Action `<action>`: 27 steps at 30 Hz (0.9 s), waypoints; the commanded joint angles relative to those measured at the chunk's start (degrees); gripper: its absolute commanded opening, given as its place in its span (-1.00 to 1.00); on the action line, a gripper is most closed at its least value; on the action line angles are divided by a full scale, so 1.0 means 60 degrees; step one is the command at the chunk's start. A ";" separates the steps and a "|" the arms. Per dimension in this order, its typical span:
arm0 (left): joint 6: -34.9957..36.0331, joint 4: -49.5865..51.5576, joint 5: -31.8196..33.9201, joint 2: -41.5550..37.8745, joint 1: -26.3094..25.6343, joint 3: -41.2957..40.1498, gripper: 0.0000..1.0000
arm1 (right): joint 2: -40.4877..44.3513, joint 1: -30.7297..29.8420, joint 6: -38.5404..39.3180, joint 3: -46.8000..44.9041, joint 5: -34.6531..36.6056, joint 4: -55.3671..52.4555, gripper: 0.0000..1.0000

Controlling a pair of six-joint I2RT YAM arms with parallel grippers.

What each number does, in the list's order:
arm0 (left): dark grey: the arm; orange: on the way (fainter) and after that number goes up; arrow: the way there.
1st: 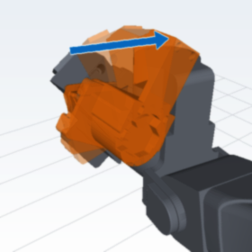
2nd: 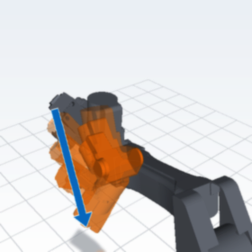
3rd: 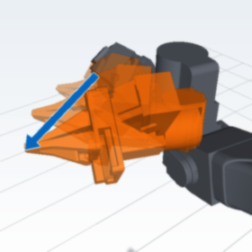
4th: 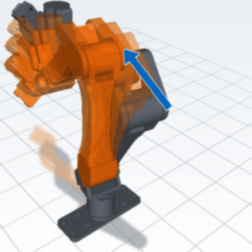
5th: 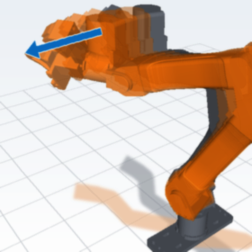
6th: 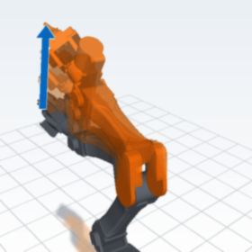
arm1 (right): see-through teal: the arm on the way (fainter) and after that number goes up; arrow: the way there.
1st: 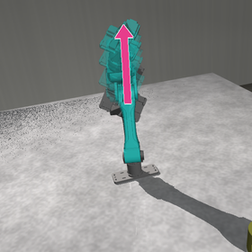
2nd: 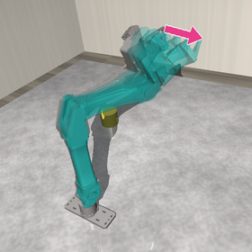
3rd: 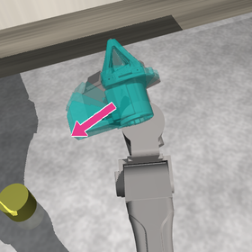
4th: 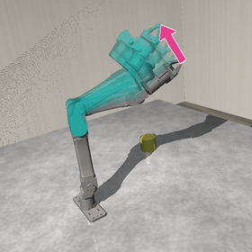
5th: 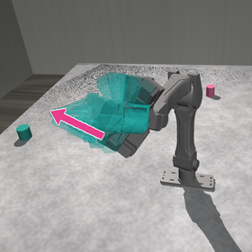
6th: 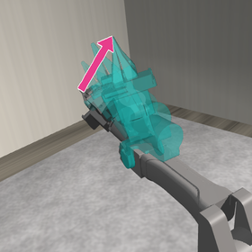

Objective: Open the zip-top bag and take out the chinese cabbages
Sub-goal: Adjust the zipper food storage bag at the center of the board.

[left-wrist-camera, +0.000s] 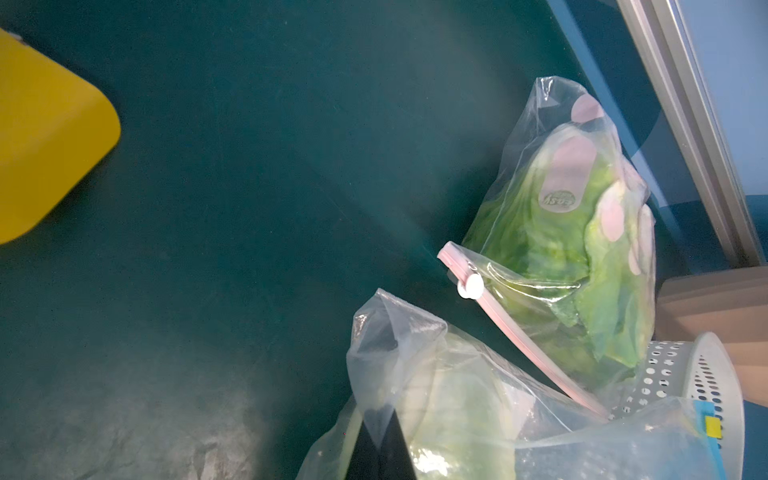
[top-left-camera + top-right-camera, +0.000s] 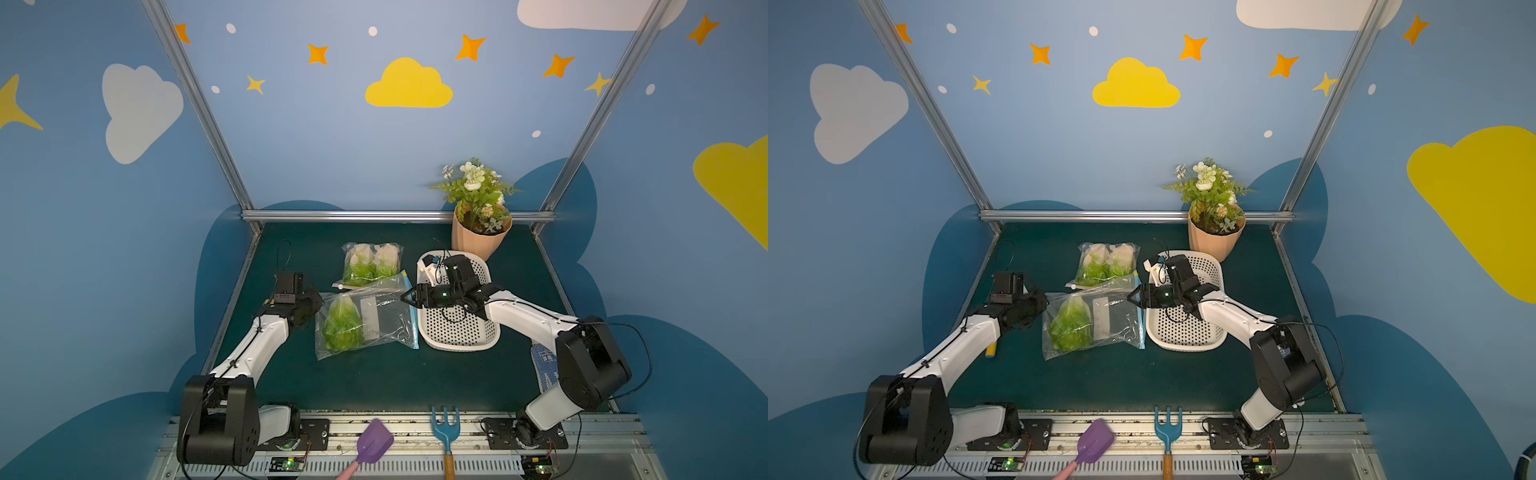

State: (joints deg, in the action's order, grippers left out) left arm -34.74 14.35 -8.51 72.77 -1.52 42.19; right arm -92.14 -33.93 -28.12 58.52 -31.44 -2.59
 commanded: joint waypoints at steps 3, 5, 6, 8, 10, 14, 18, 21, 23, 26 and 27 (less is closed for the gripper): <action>0.0094 -0.0049 0.0011 0.0081 0.0120 0.0303 -0.91 | -0.0467 0.0027 -0.0006 0.0425 -0.0692 0.0283 0.23; 0.0109 -0.0007 -0.0020 0.0077 0.0142 0.0352 -0.91 | -0.0642 0.0030 -0.0123 0.0427 -0.0909 0.0478 0.20; 0.0128 0.0053 -0.0044 0.0063 0.0149 0.0401 -0.91 | -0.0727 0.0015 -0.0205 0.0413 -0.1020 0.0611 0.11; 0.0132 0.0216 -0.0075 -0.0018 0.0165 0.0513 -0.91 | -0.0825 0.0013 -0.0343 0.0434 -0.1208 0.0777 -0.24; 0.0121 0.0412 -0.0101 -0.0205 0.0158 0.0660 -0.91 | -0.0860 -0.0006 -0.0409 0.0420 -0.1258 0.0821 -0.70; 0.0240 0.1023 0.0081 -0.0920 0.0174 0.1093 -0.91 | -0.0660 0.0003 -0.0451 0.0108 -0.1088 0.0893 -1.00; 0.0516 0.1950 -0.0019 -0.1648 0.0197 0.1688 -0.91 | -0.0547 0.0011 -0.0788 -0.0314 -0.1257 0.1427 -1.00; 0.0565 0.2453 -0.0342 -0.2058 0.0205 0.2038 -0.91 | -0.0546 -0.0006 -0.1021 -0.0550 -0.1420 0.1844 -1.00; 0.0471 0.2740 -0.0527 -0.2266 0.0201 0.2201 -0.91 | -0.0556 -0.0001 -0.1095 -0.0656 -0.1459 0.1965 -1.00; 0.0203 0.3194 -0.1140 -0.2541 0.0207 0.2573 -0.91 | -0.0552 0.0001 -0.1176 -0.0747 -0.1467 0.2041 -1.00; 0.0015 0.3261 -0.1429 -0.2598 0.0204 0.2655 -0.91 | -0.0562 -0.0009 -0.1214 -0.0772 -0.1466 0.2069 -1.00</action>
State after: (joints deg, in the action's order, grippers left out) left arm -33.26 29.98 -12.86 58.39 -0.64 56.12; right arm -96.90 -33.98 -34.39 54.63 -39.40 7.64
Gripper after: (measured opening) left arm 0.050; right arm 0.047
